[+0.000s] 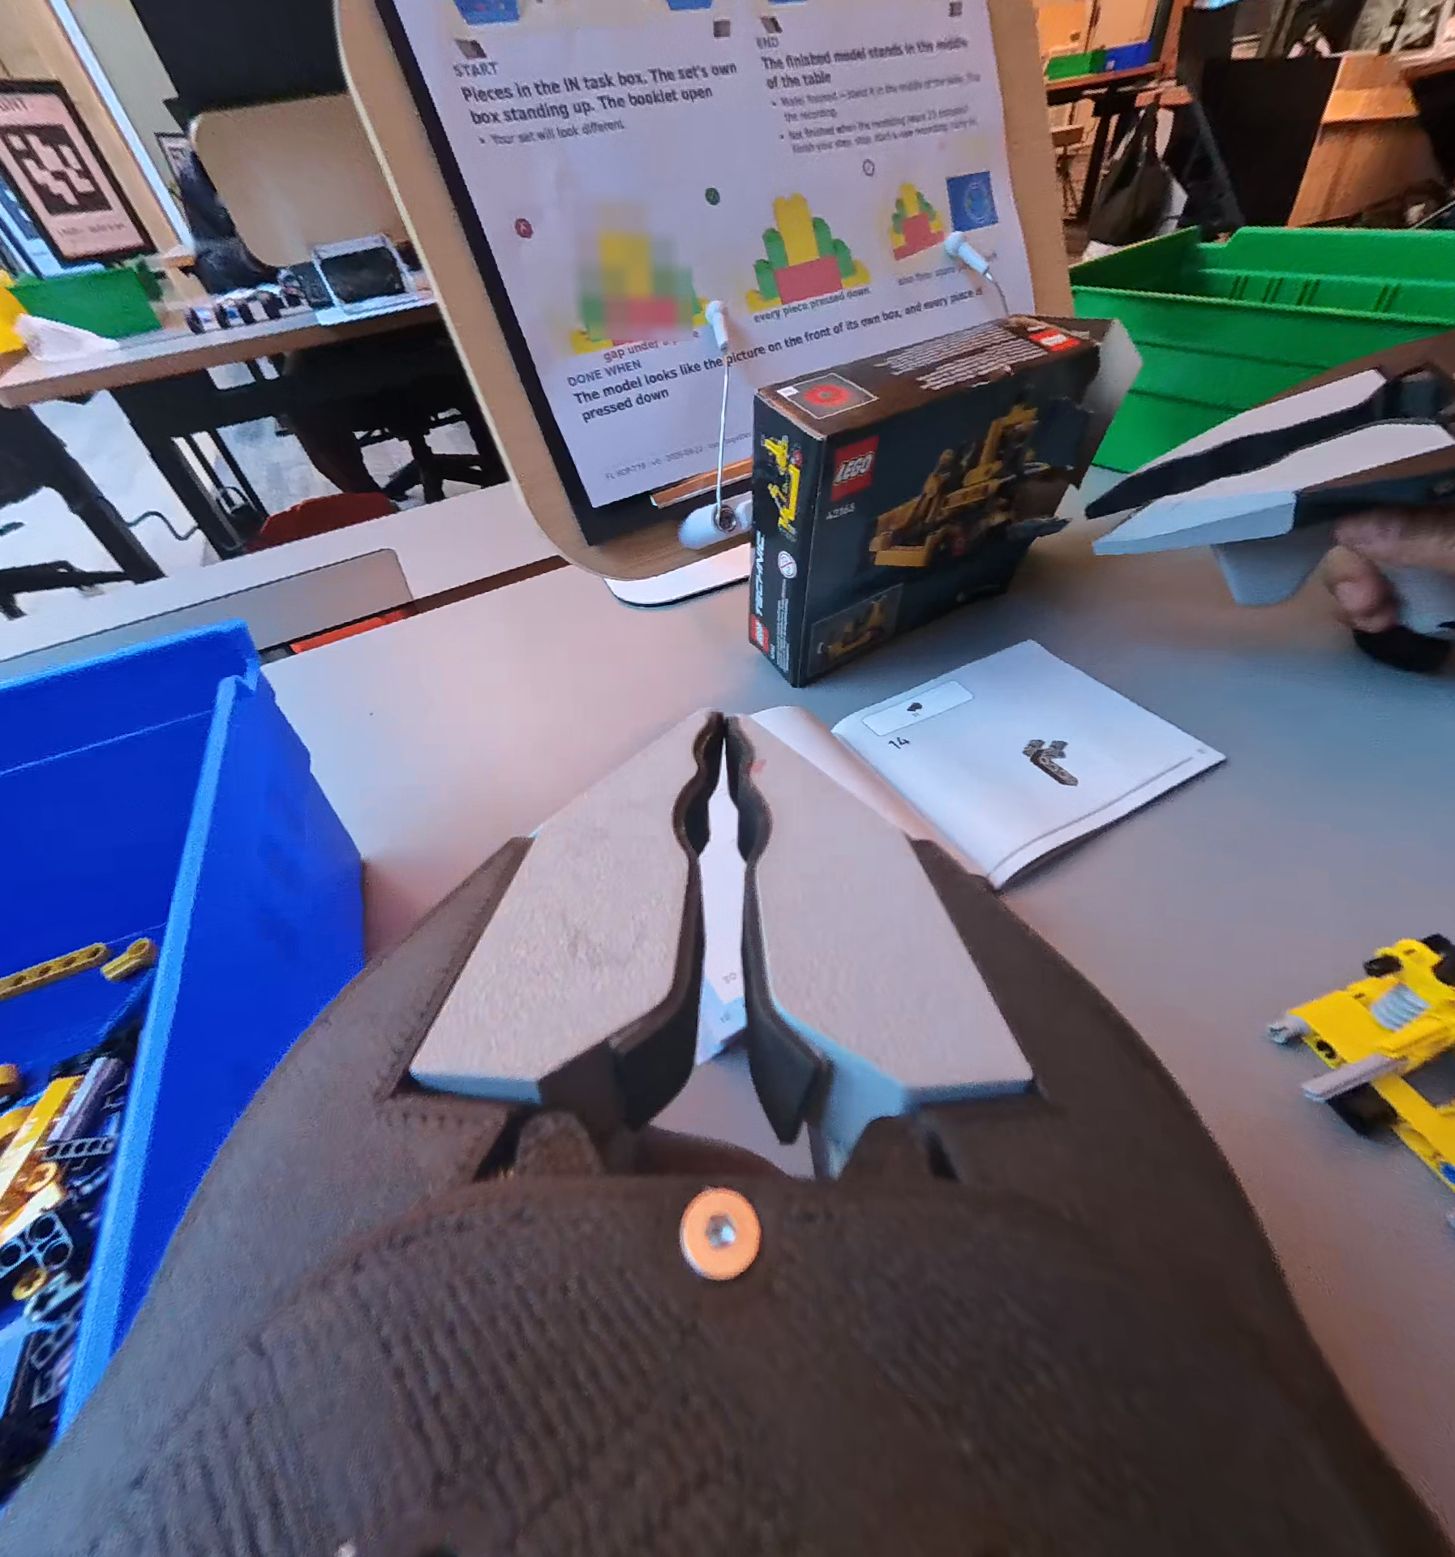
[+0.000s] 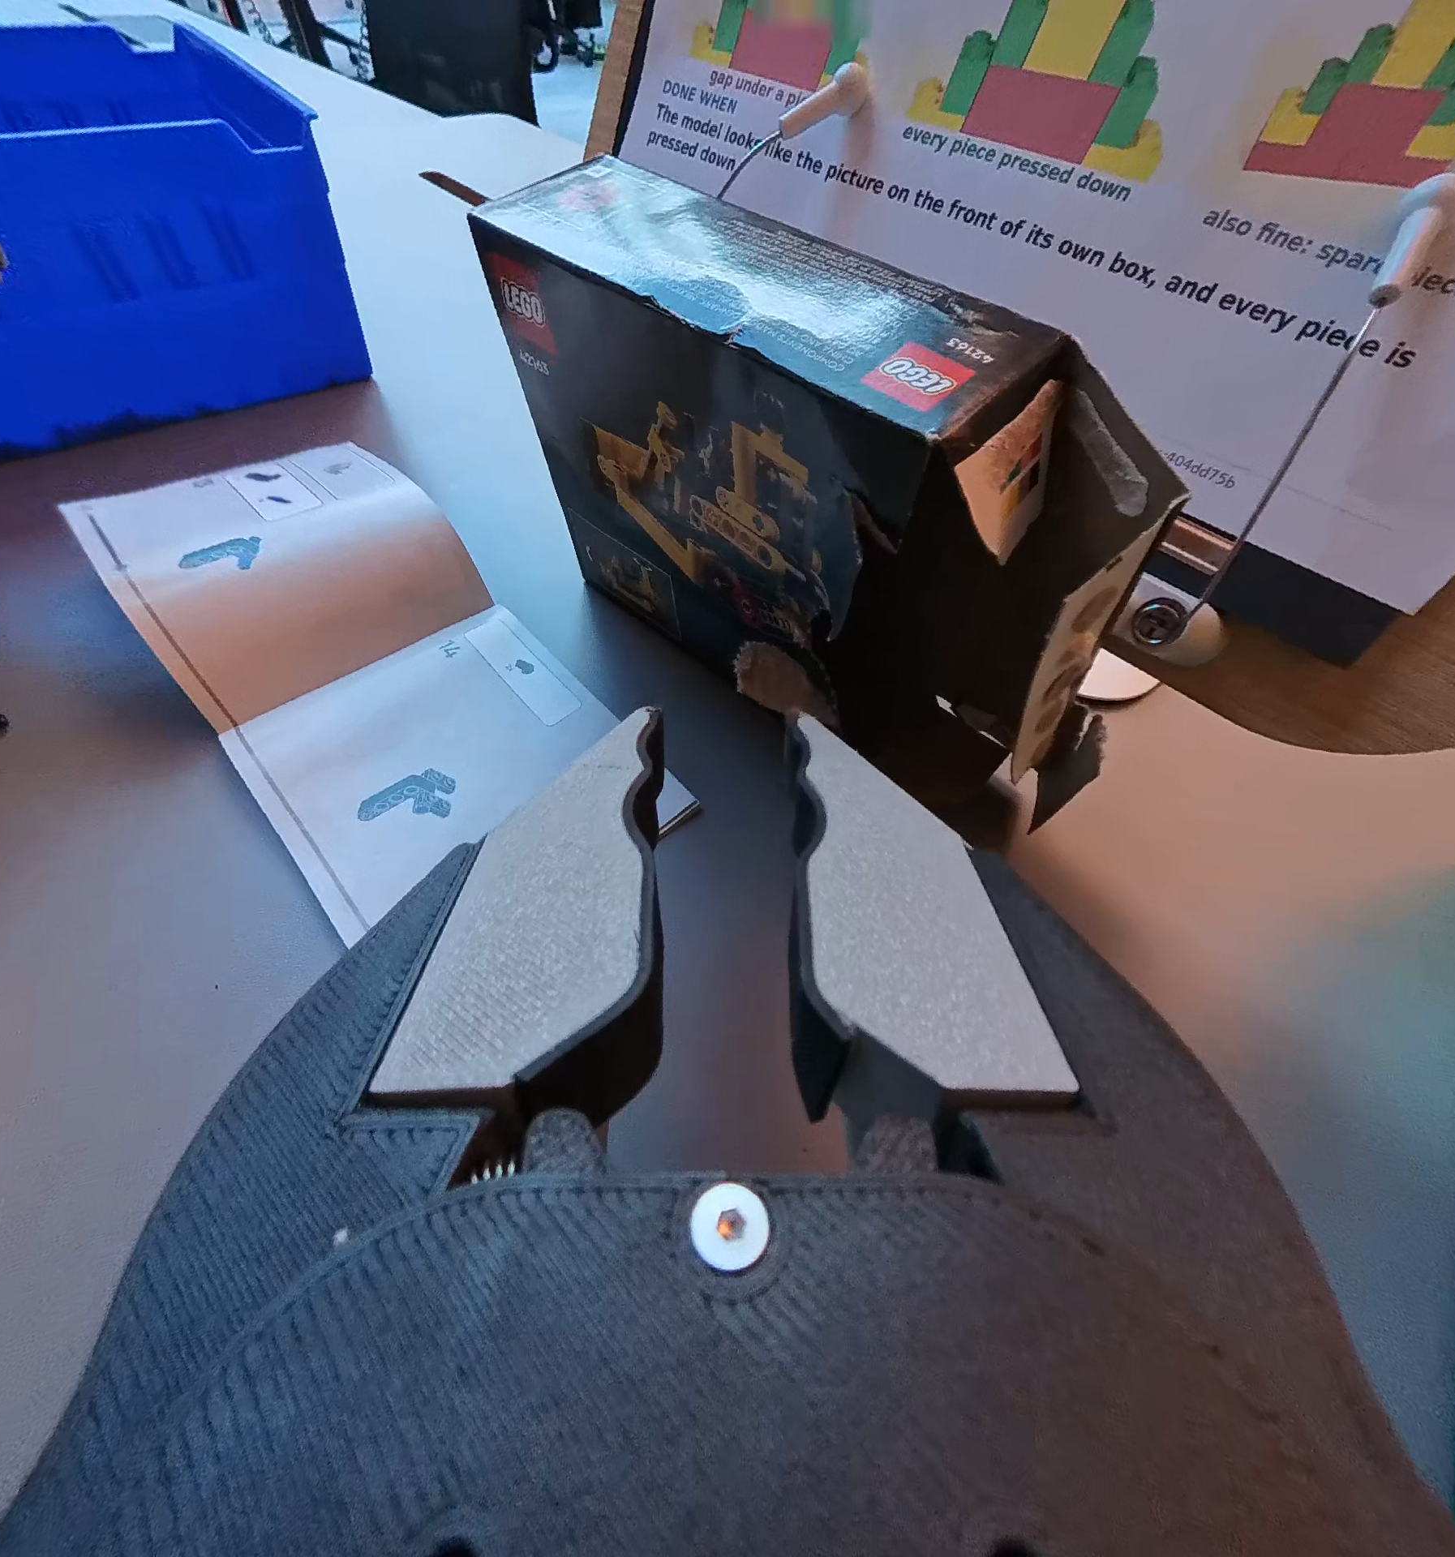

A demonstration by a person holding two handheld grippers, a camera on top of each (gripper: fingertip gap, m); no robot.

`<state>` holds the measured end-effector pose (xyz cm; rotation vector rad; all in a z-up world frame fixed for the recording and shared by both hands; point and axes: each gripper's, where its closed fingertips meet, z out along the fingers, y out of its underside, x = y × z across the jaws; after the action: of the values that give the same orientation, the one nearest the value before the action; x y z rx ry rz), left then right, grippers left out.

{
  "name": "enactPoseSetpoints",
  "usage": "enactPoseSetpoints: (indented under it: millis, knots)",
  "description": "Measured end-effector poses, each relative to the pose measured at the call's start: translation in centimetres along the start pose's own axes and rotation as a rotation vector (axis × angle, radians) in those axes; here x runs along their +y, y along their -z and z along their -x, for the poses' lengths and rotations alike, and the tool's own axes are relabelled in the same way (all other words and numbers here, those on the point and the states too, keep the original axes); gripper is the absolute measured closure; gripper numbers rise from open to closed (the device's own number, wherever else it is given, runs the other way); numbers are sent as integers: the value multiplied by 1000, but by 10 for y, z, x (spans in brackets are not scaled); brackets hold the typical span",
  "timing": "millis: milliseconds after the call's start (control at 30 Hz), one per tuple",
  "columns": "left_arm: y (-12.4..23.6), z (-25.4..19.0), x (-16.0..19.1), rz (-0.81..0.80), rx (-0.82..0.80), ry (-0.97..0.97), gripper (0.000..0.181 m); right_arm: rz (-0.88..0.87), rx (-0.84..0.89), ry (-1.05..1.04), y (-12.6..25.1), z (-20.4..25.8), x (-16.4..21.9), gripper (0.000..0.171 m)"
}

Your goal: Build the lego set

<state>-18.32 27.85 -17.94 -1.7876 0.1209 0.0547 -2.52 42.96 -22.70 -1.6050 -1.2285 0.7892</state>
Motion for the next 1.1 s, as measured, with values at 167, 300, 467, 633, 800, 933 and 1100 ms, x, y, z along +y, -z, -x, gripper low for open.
enactPoseSetpoints:
  millis: [167, 300, 467, 633, 800, 933, 1100]
  knots:
    - [3, -19, 1, -2, 71, -76, 174, -1, -5, 11, 0, 2, 0, 147]
    - [8, -45, 3, -8, 190, -152, 180, -3, -13, 29, 0, 5, -1, 148]
    - [6, -58, 15, 47, 225, -220, 179, 5, -24, 49, -1, 8, 0, 149]
    - [4, -54, 18, 58, 196, -244, 178, 15, -26, 66, -2, 10, 1, 151]
    - [3, -55, 20, 67, 192, -254, 176, 22, -34, 79, -3, 13, 2, 151]
    - [4, -54, 17, 52, 184, -252, 176, 28, -36, 84, -3, 13, 3, 151]
    - [4, -54, 16, 48, 184, -248, 176, 37, -37, 90, -4, 14, 4, 152]
